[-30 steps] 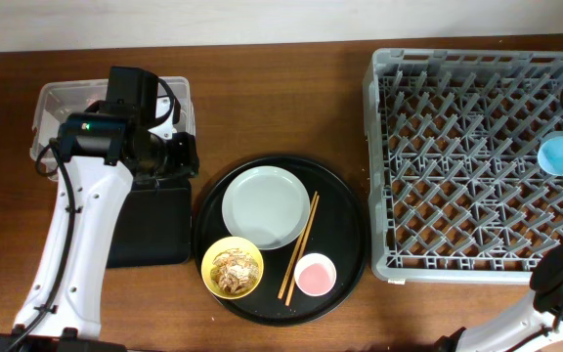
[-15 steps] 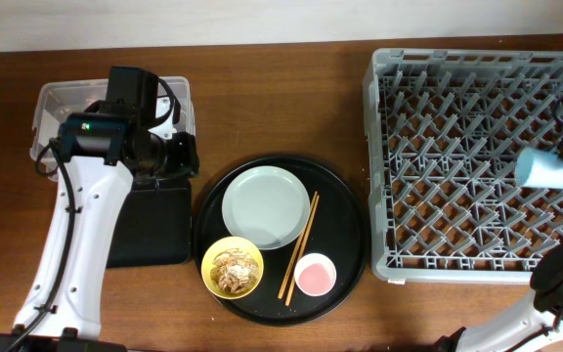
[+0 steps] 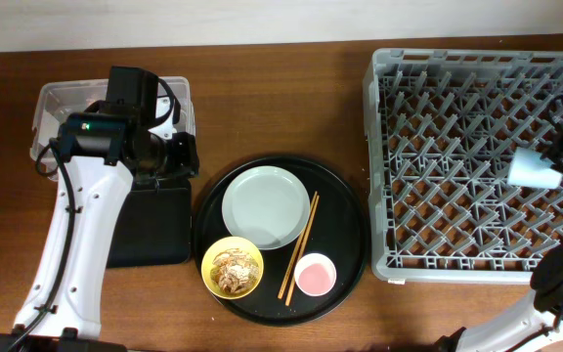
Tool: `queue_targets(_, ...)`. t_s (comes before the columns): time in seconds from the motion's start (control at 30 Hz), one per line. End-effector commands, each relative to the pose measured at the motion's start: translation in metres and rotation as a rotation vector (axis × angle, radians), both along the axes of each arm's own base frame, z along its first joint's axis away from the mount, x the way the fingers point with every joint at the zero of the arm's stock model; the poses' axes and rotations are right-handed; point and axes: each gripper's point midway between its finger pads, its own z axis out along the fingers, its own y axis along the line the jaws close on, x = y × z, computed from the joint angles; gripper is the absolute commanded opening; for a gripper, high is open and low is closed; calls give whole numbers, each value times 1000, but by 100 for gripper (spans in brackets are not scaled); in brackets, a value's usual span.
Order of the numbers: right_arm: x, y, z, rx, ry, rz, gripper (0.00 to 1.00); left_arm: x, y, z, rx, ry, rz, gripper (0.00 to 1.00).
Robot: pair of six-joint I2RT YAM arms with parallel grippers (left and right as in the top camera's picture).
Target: Sort waste into correct bins and load items into the dishwasher rack
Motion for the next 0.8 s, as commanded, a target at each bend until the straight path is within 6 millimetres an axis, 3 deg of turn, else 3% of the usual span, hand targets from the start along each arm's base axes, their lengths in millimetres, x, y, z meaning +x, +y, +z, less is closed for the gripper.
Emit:
queue_targets(0.0,4,21,4,75,-29,57,27,2,2,4,5,-15,4,57)
queue_targets(0.23,11,54,17,107,-68,172,28,1,1,4,3,-10,3,57)
queue_targets(0.27,11,58,25,98,-84,186,30,0,1,4,3,-9,3,63)
queue_targets(0.4,0,81,65,59,-148,242,31,0,2,4,4,-10,3,69)
queue_targets(0.57,-23,158,111,24,-192,435,32,-2,2,3,8,1,4,74)
queue_targets(0.67,-34,205,115,37,-166,570,32,-6,3,1,9,16,4,74)
queue_targets(0.77,-48,247,107,35,-85,700,33,-7,2,0,10,25,2,73)
